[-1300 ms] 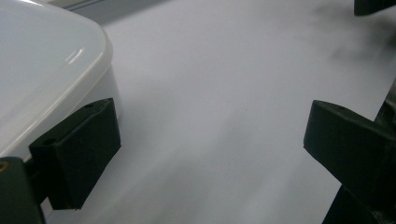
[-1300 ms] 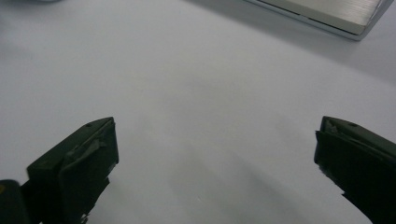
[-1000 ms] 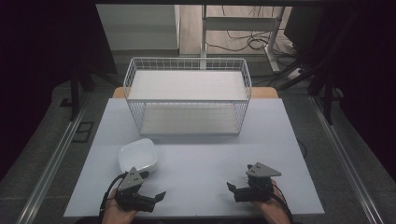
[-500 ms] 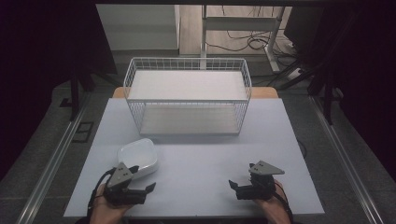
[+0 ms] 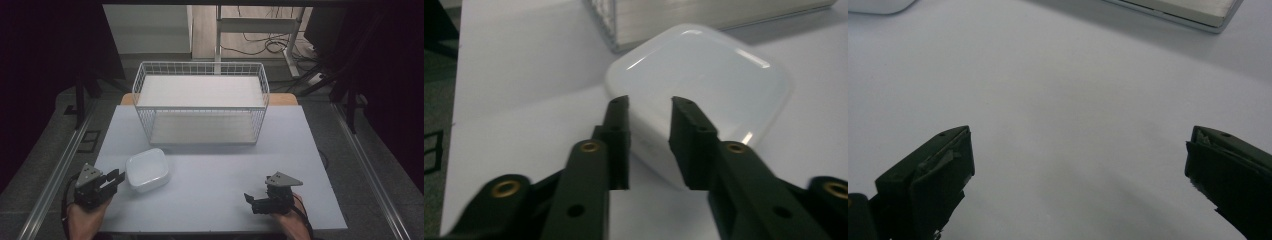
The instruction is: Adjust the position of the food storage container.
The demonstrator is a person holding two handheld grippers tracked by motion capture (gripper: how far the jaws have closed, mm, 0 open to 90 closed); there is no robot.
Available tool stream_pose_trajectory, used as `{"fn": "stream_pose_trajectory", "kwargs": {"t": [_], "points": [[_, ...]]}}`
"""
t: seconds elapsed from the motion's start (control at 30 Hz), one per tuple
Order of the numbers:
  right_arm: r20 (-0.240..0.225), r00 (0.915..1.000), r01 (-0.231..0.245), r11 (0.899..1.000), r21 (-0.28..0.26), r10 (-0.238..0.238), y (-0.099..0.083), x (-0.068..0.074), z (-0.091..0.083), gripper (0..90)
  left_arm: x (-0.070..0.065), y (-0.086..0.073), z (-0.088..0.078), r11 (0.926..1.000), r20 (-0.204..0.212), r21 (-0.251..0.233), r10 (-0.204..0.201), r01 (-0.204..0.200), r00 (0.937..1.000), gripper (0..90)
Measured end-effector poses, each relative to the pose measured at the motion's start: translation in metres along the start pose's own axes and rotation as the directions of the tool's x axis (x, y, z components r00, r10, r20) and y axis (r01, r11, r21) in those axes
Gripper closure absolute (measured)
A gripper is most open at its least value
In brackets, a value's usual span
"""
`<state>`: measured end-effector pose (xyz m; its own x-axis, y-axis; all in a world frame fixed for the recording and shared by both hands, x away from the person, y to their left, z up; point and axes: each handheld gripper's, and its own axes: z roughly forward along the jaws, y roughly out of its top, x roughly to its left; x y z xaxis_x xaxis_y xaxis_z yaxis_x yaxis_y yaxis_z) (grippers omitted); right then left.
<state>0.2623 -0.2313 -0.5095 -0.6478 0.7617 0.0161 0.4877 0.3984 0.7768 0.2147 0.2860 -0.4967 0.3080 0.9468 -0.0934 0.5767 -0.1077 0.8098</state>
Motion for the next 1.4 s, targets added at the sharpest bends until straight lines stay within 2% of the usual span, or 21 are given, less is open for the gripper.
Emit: {"fn": "stream_pose_trajectory", "kwargs": {"t": [0.07, 0.1, 0.13, 0.23, 0.47, 0.6, 0.7, 0.77, 0.9, 1.03, 1.17, 1.2, 1.23, 1.27, 1.3, 1.33, 1.4], "points": [[0.0, 1.0, -0.001, 1.0, 0.004, 0.001, 0.0, 0.0, 0.0, 0.0, 0.005, -0.002, 0.004, 0.9998, -0.002, 0.016, -0.012, 0.012, 0.9999, 77.5], [0.006, 1.0, 0.001, 1.0, 0.009, -0.001, 0.0, 0.001, 0.001, 0.0, 0.012, -0.003, 0.009, 0.9989, 0.007, 0.027, -0.04, 0.039, 0.9992, 84.1], [0.006, 1.0, 0.001, 1.0, 0.009, -0.001, 0.0, 0.001, 0.001, 0.0, 0.012, -0.003, 0.009, 0.9989, 0.007, 0.027, -0.04, 0.039, 0.9992, 86.6], [0.021, 0.9998, 0.005, 1.0, 0.011, -0.005, 0.001, 0.003, 0.003, 0.0, 0.021, -0.003, 0.02, 0.9957, 0.021, 0.045, -0.082, 0.081, 0.9964, 90.0], [0.027, 0.9995, -0.014, 1.0, 0.02, 0.013, 0.004, 0.003, 0.006, 0.0, 0.026, -0.002, 0.039, 0.9927, 0.002, 0.07, -0.099, 0.098, 0.9951, 90.0], [0.024, 0.9994, -0.026, 0.999, 0.029, 0.025, 0.006, 0.003, 0.009, 0.0, 0.029, 0.002, 0.05, 0.9905, 0.022, 0.078, -0.116, 0.114, 0.9931, 90.0], [0.013, 0.9993, -0.036, 0.998, 0.044, 0.035, 0.01, 0.004, 0.01, 0.0, 0.026, 0.005, 0.058, 0.99, 0.027, 0.09, -0.111, 0.109, 0.9934, 90.0], [-0.025, 0.9978, -0.059, 0.996, 0.073, 0.061, 0.012, 0.004, 0.012, 0.0, 0.026, 0.007, 0.06, 0.9899, 0.03, 0.091, -0.112, 0.109, 0.9933, 90.0], [-0.07, 0.9952, -0.059, 0.991, 0.117, 0.068, 0.02, 0.007, 0.018, 1.5, 0.024, 0.01, 0.065, 0.9883, 0.054, 0.093, -0.127, 0.121, 0.9905, 90.0], [-0.09, 0.9936, -0.057, 0.991, 0.125, 0.069, 0.025, 0.009, 0.023, 4.7, 0.019, 0.014, 0.071, 0.9884, 0.086, 0.102, -0.122, 0.113, 0.9889, 90.0], [-0.097, 0.9931, -0.054, 0.992, 0.117, 0.066, 0.031, 0.014, 0.03, 11.6, 0.01, 0.018, 0.076, 0.989, 0.116, 0.115, -0.107, 0.094, 0.9874, 90.0], [-0.099, 0.9934, -0.045, 0.992, 0.114, 0.056, 0.035, 0.016, 0.034, 15.8, 0.004, 0.02, 0.079, 0.9892, 0.127, 0.119, -0.1, 0.085, 0.9868, 90.0], [-0.099, 0.9934, -0.045, 0.992, 0.114, 0.056, 0.035, 0.016, 0.034, 15.8, 0.004, 0.02, 0.079, 0.9892, 0.127, 0.119, -0.1, 0.085, 0.9868, 90.0], [-0.099, 0.9938, -0.04, 0.993, 0.113, 0.051, 0.037, 0.018, 0.036, 18.6, 0.001, 0.021, 0.081, 0.9895, 0.135, 0.126, -0.089, 0.072, 0.9869, 90.0], [-0.106, 0.9935, -0.028, 0.994, 0.109, 0.04, 0.042, 0.02, 0.04, 25.1, -0.007, 0.023, 0.083, 0.99, 0.147, 0.128, -0.079, 0.06, 0.986, 90.0], [-0.106, 0.9935, -0.028, 0.994, 0.109, 0.04, 0.042, 0.02, 0.04, 25.1, -0.007, 0.023, 0.083, 0.99, 0.147, 0.128, -0.079, 0.06, 0.986, 90.0], [-0.124, 0.9916, -0.024, 0.995, 0.1, 0.037, 0.048, 0.022, 0.043, 31.9, -0.014, 0.025, 0.085, 0.9904, 0.163, 0.133, -0.059, 0.038, 0.9848, 90.0]]}}
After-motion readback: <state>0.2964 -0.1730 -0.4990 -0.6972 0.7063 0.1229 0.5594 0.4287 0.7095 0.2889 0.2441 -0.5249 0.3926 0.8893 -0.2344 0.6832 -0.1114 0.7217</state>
